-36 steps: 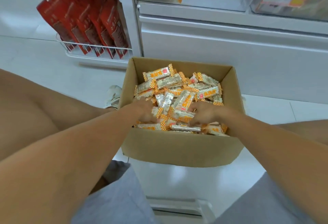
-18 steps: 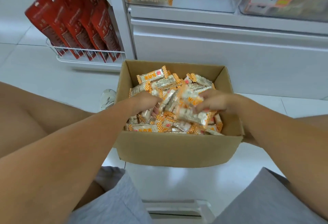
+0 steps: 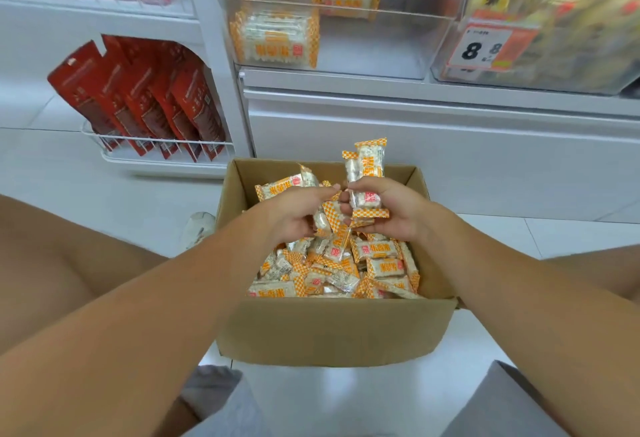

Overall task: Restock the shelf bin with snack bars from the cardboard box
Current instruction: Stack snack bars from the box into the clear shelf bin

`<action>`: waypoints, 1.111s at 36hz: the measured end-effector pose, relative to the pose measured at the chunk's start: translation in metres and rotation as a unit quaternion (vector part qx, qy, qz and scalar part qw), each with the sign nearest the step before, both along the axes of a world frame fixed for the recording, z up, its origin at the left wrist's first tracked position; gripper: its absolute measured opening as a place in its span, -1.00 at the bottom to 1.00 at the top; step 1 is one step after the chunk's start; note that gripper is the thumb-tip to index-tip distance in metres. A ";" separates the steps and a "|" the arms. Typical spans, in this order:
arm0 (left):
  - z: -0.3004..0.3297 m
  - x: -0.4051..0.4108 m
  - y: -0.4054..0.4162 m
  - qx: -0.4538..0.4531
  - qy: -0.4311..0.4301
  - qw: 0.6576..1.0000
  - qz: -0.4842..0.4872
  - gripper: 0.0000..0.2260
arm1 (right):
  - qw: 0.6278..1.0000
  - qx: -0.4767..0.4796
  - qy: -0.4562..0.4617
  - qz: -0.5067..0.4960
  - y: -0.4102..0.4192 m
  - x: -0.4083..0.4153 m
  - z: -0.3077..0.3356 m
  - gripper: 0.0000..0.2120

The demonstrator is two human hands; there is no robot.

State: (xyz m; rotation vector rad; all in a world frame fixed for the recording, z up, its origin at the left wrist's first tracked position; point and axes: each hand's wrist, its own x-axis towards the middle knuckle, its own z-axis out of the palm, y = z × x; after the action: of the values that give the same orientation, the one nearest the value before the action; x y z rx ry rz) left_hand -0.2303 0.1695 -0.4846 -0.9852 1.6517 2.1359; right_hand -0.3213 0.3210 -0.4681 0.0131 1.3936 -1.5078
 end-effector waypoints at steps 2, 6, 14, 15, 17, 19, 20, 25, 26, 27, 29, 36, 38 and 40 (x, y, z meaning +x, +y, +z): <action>0.003 0.002 0.004 0.042 0.006 0.999 0.009 -0.76 | 0.999 -0.021 -0.016 -0.019 0.000 0.005 0.000 -0.82; 0.015 0.008 0.001 0.152 0.044 0.987 0.032 -0.86 | 0.997 -0.055 -0.012 -0.051 -0.005 0.008 0.017 -0.83; 0.064 -0.001 -0.012 0.146 0.069 0.987 0.026 -0.71 | 0.993 -0.013 0.115 -0.006 -0.010 -0.018 0.078 -0.78; 0.075 -0.006 -0.014 0.131 0.069 0.989 0.019 -0.72 | 0.990 -0.004 0.138 -0.004 -0.011 -0.023 0.089 -0.80; 0.101 -0.017 -0.019 0.093 0.074 0.993 -0.004 -0.75 | 0.984 0.000 0.179 -0.005 -0.013 -0.034 0.113 -0.78; 0.133 -0.027 -0.023 0.064 0.091 0.994 -0.019 -0.77 | 0.979 -0.001 0.205 -0.010 -0.015 -0.043 0.135 -0.67; 0.147 -0.032 -0.025 0.058 0.105 0.993 -0.022 -0.77 | 0.978 -0.012 0.208 -0.015 -0.016 -0.047 0.144 -0.60; 0.201 -0.052 -0.030 0.062 0.175 0.982 -0.033 -0.64 | 0.969 -0.087 0.226 0.041 -0.028 -0.062 0.178 -0.53; 0.206 -0.056 -0.032 0.057 0.183 0.981 -0.027 -0.59 | 0.966 -0.093 0.235 0.051 -0.032 -0.067 0.182 -0.51; 0.209 -0.060 -0.033 0.049 0.191 0.980 -0.019 -0.57 | 0.963 -0.096 0.246 0.059 -0.037 -0.072 0.185 -0.50; 0.210 -0.066 -0.037 0.040 0.210 0.977 -0.003 -0.60 | 0.949 -0.077 0.299 0.060 -0.048 -0.080 0.190 -0.51; 0.208 -0.106 -0.056 0.056 0.256 0.964 0.033 -0.64 | 0.919 -0.026 0.393 -0.015 -0.083 -0.111 0.205 -0.56; 0.207 -0.117 -0.063 0.059 0.274 0.959 0.040 -0.53 | 0.937 -0.096 0.336 -0.012 -0.084 -0.121 0.211 -0.65; 0.204 -0.124 -0.069 0.056 0.276 0.958 0.050 -0.48 | 0.937 -0.119 0.330 -0.003 -0.085 -0.130 0.211 -0.75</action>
State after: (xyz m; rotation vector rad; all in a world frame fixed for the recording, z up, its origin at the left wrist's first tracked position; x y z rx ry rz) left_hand -0.3545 0.1002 -0.2805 -0.4638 1.6994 2.7151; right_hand -0.4514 0.2363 -0.2568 -0.6976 1.7052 -1.7603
